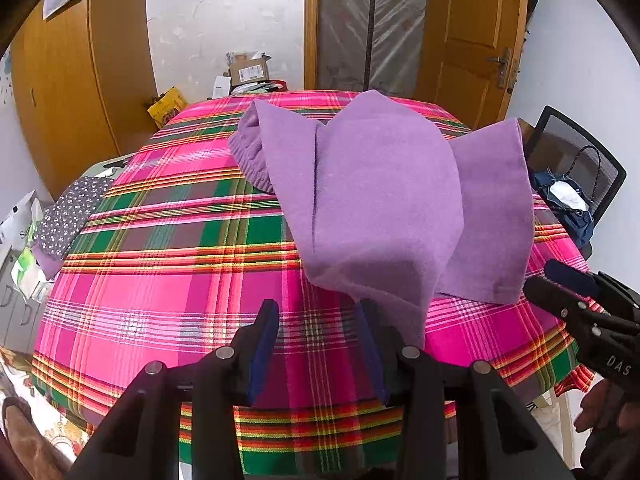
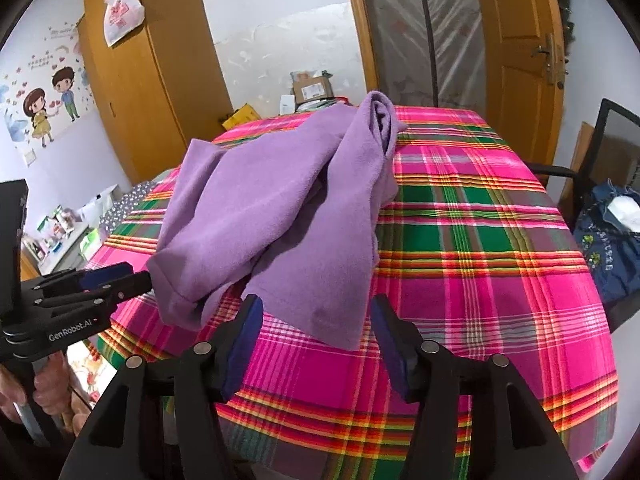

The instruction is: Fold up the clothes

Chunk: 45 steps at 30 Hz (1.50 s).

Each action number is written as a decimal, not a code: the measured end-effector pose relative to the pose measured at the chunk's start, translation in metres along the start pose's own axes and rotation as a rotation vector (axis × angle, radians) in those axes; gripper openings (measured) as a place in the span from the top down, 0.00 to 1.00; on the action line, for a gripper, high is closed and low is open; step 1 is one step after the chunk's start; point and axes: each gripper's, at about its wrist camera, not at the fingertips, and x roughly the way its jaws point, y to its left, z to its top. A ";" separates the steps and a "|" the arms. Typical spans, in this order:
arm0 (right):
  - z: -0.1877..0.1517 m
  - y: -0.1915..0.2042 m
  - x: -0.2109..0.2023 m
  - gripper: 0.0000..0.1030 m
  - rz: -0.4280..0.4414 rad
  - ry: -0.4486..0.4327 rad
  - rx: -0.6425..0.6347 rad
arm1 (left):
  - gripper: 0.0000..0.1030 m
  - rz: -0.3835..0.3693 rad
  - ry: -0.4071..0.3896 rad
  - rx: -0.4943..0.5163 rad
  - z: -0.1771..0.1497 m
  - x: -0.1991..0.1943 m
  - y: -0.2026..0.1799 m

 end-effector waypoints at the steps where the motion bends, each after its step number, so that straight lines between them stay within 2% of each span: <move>1: -0.001 0.000 0.001 0.42 0.003 0.010 0.001 | 0.60 0.000 0.001 0.001 0.000 0.000 0.000; 7: -0.004 0.003 0.005 0.42 0.004 0.043 -0.015 | 0.60 -0.009 0.010 0.001 -0.001 0.002 0.001; 22: -0.001 0.008 -0.005 0.42 -0.012 -0.007 -0.038 | 0.60 -0.065 0.028 0.008 -0.001 0.003 0.002; 35: -0.002 0.002 -0.001 0.42 -0.007 -0.011 -0.007 | 0.60 -0.119 0.013 -0.084 0.000 0.004 0.023; 39: -0.001 0.001 0.002 0.42 0.000 -0.007 -0.003 | 0.69 -0.172 -0.016 -0.108 0.002 0.001 0.029; 45: 0.003 -0.007 0.006 0.42 -0.009 -0.002 0.005 | 0.69 -0.186 -0.026 -0.149 0.009 0.002 0.042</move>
